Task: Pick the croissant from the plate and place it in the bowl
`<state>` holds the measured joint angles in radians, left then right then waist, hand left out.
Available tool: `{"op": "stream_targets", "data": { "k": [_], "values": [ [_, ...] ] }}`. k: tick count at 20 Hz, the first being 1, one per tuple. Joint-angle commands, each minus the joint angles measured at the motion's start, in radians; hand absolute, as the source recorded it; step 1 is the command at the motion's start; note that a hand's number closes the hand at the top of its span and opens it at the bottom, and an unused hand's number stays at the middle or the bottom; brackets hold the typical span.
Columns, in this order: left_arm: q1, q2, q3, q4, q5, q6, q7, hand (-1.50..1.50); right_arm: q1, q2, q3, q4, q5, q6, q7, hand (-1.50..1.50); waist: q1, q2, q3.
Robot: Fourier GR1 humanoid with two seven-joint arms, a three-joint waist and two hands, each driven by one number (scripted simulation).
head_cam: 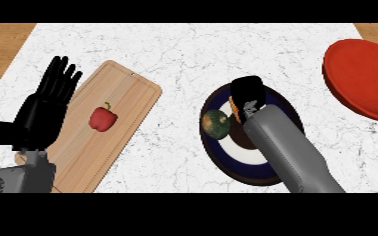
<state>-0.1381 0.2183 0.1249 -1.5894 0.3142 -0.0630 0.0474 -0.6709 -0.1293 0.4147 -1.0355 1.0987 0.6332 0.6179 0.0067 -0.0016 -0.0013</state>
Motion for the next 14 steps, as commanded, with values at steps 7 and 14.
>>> {"op": "stream_targets", "data": {
  "k": [7,14],
  "values": [
    [0.036,0.013,0.047,0.007,0.004,0.017,0.009,0.00,0.243,-0.258,0.042,-0.295,-0.144,-0.117,-0.559,1.50,-0.088,-0.015,0.006],
    [0.072,0.022,0.070,-0.043,0.026,0.013,0.017,0.00,0.445,-0.626,-0.150,-0.485,-0.304,-0.264,-0.999,1.50,-0.105,-0.020,0.005]
  ]
}}
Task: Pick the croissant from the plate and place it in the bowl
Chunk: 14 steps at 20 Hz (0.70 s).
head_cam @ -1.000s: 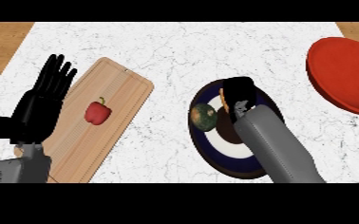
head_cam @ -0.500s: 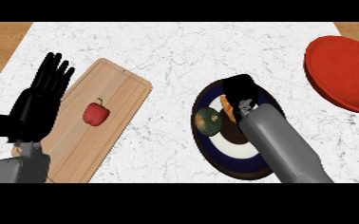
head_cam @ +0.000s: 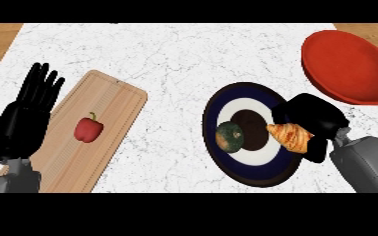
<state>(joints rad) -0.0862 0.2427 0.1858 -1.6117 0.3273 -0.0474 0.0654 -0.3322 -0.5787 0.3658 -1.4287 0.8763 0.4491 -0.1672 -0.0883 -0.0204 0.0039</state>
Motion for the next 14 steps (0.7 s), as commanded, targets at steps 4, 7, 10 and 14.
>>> {"op": "stream_targets", "data": {
  "k": [4,7,10,14],
  "values": [
    [0.008,0.001,0.002,-0.028,0.005,0.001,0.011,0.00,0.190,-0.289,-0.361,-0.127,-0.232,-0.138,-0.315,1.50,-0.003,0.004,-0.002],
    [0.064,-0.017,-0.015,-0.038,-0.001,-0.028,-0.030,0.00,0.296,-0.350,-0.518,-0.140,-0.299,-0.176,-0.376,1.50,0.018,0.007,-0.003],
    [0.030,-0.007,-0.006,-0.059,0.023,-0.015,0.025,0.00,0.292,-0.371,-0.687,-0.141,-0.411,-0.121,-0.340,1.50,0.034,0.007,-0.004],
    [-0.021,-0.020,-0.032,0.016,-0.006,-0.037,-0.018,0.00,0.298,-0.386,-0.809,-0.114,-0.437,-0.084,-0.305,1.50,0.069,0.018,-0.004]
  ]
}}
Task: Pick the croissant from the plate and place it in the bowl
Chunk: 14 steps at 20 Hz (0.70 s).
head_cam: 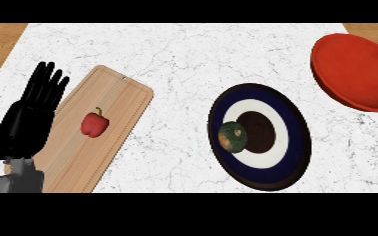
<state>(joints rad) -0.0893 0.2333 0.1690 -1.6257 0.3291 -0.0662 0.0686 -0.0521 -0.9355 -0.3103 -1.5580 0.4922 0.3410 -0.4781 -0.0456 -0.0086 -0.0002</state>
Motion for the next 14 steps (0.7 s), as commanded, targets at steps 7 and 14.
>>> {"op": "stream_targets", "data": {
  "k": [7,14],
  "values": [
    [-0.042,-0.009,-0.030,-0.041,-0.010,0.004,0.057,0.00,-0.154,-0.005,-0.135,0.310,-0.021,-0.028,-0.009,1.50,0.059,0.011,0.001],
    [-0.089,-0.035,-0.027,0.086,-0.039,-0.014,-0.045,0.00,-0.451,-0.002,-0.047,0.664,0.013,-0.042,-0.061,1.50,0.070,0.016,0.001]
  ]
}}
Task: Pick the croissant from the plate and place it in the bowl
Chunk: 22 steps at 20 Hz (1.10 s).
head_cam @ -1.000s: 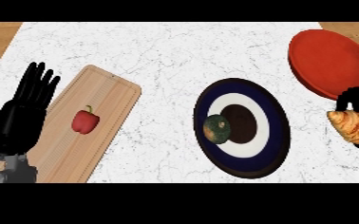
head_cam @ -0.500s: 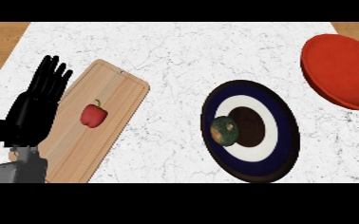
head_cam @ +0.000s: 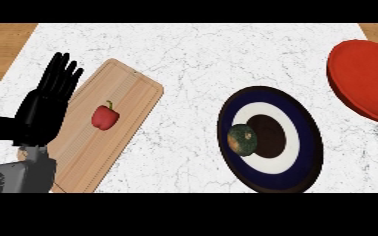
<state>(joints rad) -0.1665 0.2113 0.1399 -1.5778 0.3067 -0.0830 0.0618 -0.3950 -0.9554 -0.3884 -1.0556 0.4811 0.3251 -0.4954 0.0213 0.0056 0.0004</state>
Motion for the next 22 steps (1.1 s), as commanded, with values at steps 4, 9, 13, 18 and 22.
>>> {"op": "stream_targets", "data": {
  "k": [4,9,13,18,22],
  "values": [
    [-0.014,-0.008,-0.006,0.018,0.003,-0.018,-0.007,0.00,-0.275,0.056,0.081,0.342,0.081,-0.070,-0.044,1.50,0.021,0.005,0.001],
    [-0.028,0.010,0.003,0.028,0.020,-0.048,0.000,0.00,-0.371,0.088,0.117,0.553,0.182,-0.207,-0.131,1.50,0.031,0.012,0.002],
    [-0.017,-0.029,-0.032,-0.005,-0.017,-0.004,0.000,0.00,-0.440,0.102,0.148,0.669,0.239,-0.229,-0.119,1.50,0.052,0.019,0.004],
    [-0.040,-0.023,-0.028,0.026,-0.005,-0.026,-0.009,0.00,-0.458,0.128,0.168,0.792,0.280,-0.198,-0.019,1.50,0.067,0.031,0.005],
    [-0.078,-0.033,-0.043,0.007,-0.011,-0.008,0.018,0.00,-0.487,0.154,0.207,0.839,0.308,-0.099,-0.078,-1.50,0.076,0.034,0.007]
  ]
}}
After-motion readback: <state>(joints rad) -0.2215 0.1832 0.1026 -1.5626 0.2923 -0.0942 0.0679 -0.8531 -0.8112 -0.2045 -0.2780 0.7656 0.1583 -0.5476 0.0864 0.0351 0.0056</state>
